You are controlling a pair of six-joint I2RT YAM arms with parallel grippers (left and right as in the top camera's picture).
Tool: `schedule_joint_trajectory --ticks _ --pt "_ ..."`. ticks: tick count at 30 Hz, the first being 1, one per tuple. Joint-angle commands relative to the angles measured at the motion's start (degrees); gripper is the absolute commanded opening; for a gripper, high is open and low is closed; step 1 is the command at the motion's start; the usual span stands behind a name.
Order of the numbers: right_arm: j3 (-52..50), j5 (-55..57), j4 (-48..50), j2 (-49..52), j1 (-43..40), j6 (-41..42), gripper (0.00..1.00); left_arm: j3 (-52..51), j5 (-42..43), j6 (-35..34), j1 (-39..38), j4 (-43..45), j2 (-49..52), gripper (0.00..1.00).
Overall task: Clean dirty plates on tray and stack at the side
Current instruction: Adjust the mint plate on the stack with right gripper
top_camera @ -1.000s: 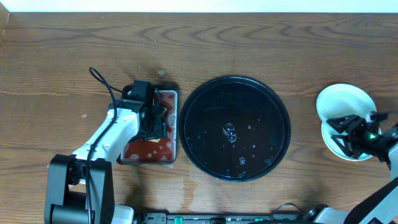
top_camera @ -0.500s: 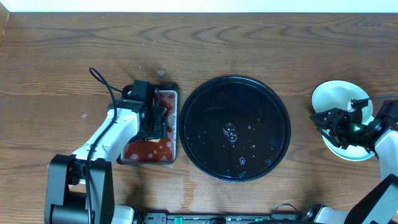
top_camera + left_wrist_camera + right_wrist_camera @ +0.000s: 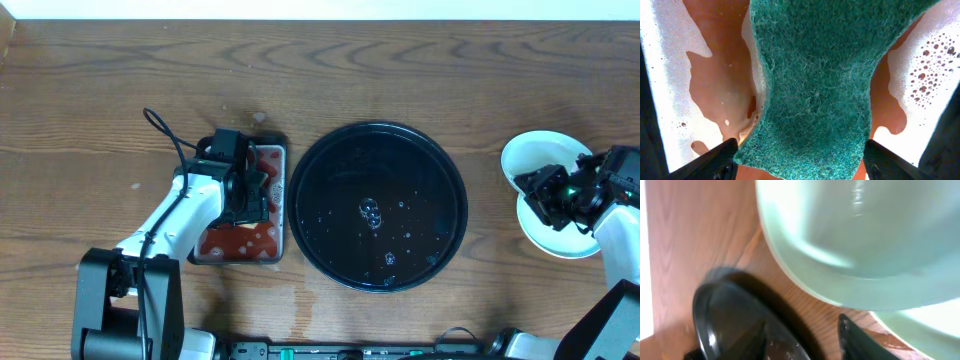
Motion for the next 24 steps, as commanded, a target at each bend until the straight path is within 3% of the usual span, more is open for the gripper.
schedule_joint_trajectory --ticks 1,13,24 --pt "0.9 6.7 -0.5 -1.1 0.6 6.8 0.4 -0.5 -0.3 0.3 0.2 0.0 0.2 0.79" --pt "0.9 22.7 -5.7 -1.1 0.6 11.6 0.43 -0.5 -0.3 0.3 0.2 0.0 0.2 0.79" --pt "0.9 11.4 -2.4 -1.1 0.6 10.0 0.44 -0.5 -0.3 0.3 0.2 0.0 0.2 0.79"
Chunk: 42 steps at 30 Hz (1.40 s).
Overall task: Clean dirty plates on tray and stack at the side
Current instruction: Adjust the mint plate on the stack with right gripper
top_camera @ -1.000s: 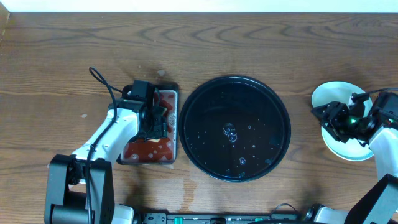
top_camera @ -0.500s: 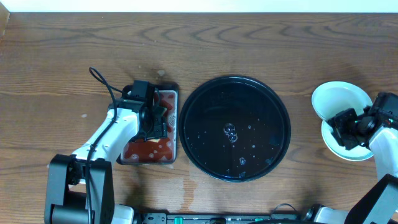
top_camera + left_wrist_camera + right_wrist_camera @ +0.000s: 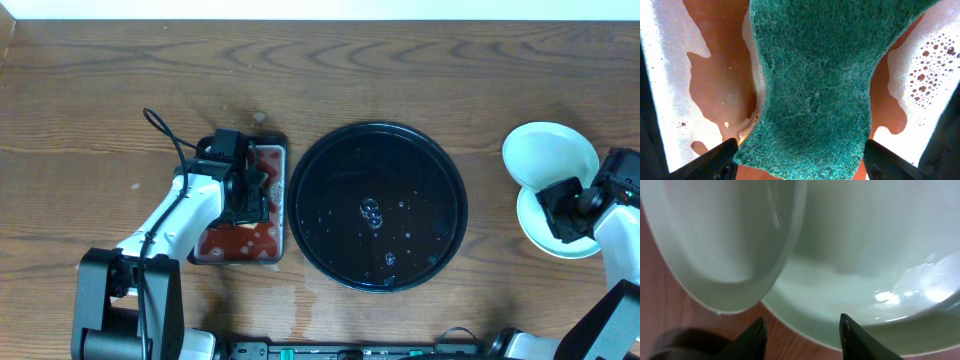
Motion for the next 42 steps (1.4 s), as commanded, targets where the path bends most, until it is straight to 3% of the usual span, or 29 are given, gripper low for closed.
schedule_joint_trajectory --ticks 1,9,21,25,42 --pt "0.9 -5.8 0.9 -1.1 0.6 -0.5 0.45 -0.5 -0.3 0.3 0.2 0.0 0.2 0.79" --pt "0.9 -0.7 5.2 -1.1 0.5 3.5 0.51 -0.5 -0.3 0.3 0.2 0.0 0.2 0.79" --pt "0.9 7.7 2.9 -0.7 0.5 9.5 0.47 -0.5 -0.3 0.3 0.2 0.0 0.2 0.79" --pt "0.9 8.0 4.0 -0.7 0.5 10.3 0.42 -0.5 -0.3 0.3 0.2 0.0 0.2 0.79" --pt "0.9 8.1 8.3 2.1 0.5 11.1 0.42 -0.5 -0.3 0.3 0.2 0.0 0.2 0.79"
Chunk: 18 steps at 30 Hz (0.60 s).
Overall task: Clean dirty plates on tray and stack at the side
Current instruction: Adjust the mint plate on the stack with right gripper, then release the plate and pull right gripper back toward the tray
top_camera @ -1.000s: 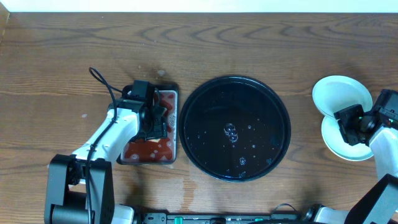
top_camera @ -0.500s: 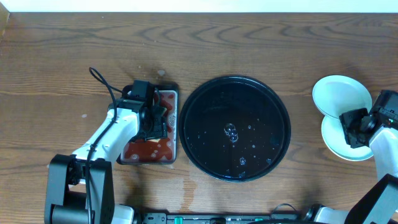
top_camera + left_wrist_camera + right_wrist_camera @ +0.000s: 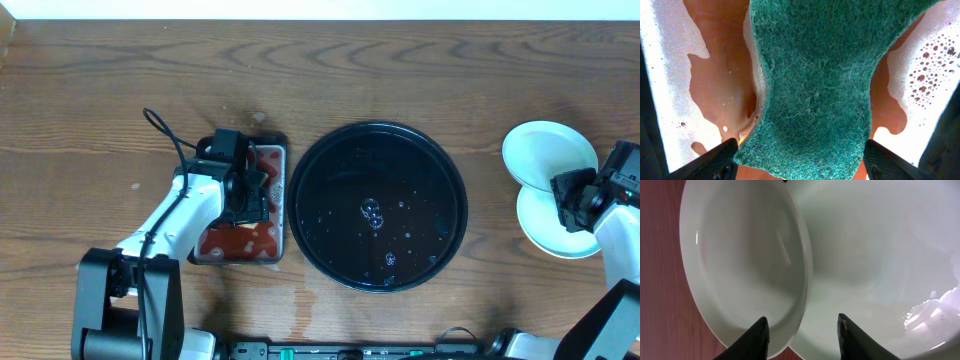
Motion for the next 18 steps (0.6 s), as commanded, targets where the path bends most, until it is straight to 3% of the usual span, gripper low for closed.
schedule_joint_trajectory --ticks 1,7,13,18 --pt "0.8 1.2 0.2 2.7 0.5 1.3 0.42 -0.5 -0.3 0.3 0.2 0.0 0.2 0.79" --pt "0.8 1.2 0.9 5.9 0.5 2.2 0.32 -0.5 -0.3 0.3 0.2 0.0 0.2 0.79" --pt "0.8 1.1 -0.4 5.6 0.3 0.6 0.01 -0.5 -0.3 0.3 0.2 0.0 0.2 0.79" --pt "0.8 1.2 -3.5 5.1 -1.4 -1.5 0.01 -0.5 -0.3 0.3 0.2 0.0 0.2 0.79"
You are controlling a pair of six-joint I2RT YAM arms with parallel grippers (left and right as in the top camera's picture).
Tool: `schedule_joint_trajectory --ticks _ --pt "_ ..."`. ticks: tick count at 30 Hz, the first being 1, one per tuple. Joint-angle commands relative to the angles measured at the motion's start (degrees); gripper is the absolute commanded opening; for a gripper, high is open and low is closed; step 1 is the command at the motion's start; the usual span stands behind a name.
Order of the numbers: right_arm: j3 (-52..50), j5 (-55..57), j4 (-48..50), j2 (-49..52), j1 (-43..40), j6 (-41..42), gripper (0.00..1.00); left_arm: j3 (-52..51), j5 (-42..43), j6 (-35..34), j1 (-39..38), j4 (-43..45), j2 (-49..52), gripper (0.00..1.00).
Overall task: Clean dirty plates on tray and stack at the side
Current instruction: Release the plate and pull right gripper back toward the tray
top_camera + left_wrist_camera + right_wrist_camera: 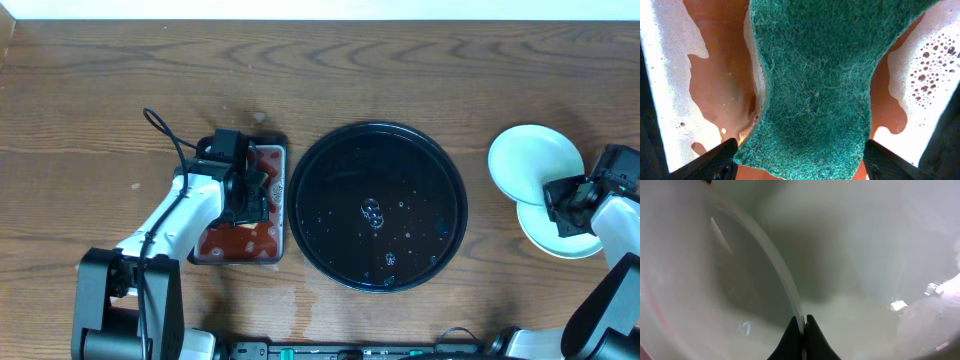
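Note:
A white plate lies half over a second white plate at the table's right side. My right gripper is shut on the upper plate's near rim; in the right wrist view its dark fingertips pinch that thin rim. The black round tray in the middle is wet and holds no plates. My left gripper is shut on a green sponge, held over a tub of reddish foamy water.
The rectangular wash tub stands just left of the tray. Bare wooden table surrounds the tray, with open room behind it and at the far left. A black cable loops off the left arm.
My right gripper has gone from open, with a finger on each side of the upper plate's rim, to shut on that rim. The plate has shifted slightly left. The left arm is unchanged.
First my right gripper was at the upper plate's edge beside the tray. Then it stood open further back over both overlapping plates. After that it straddled the upper plate's rim, and now it grips it. The left gripper held the sponge over the tub throughout.

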Motion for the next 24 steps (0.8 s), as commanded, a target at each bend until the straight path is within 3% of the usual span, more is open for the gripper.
schedule_joint_trajectory --ticks 1,16,24 --pt "0.6 1.2 -2.4 -0.7 -1.6 -1.7 0.01 -0.5 -0.3 0.3 0.2 0.0 0.2 0.79" --pt "0.7 0.7 -15.3 -10.0 -14.4 -9.3 0.01 -0.5 -0.3 0.3 0.2 0.3 0.2 0.79" --pt "0.6 1.7 -18.9 -10.5 -15.8 -12.7 0.02 -0.5 -0.2 0.3 0.2 0.2 0.2 0.79"
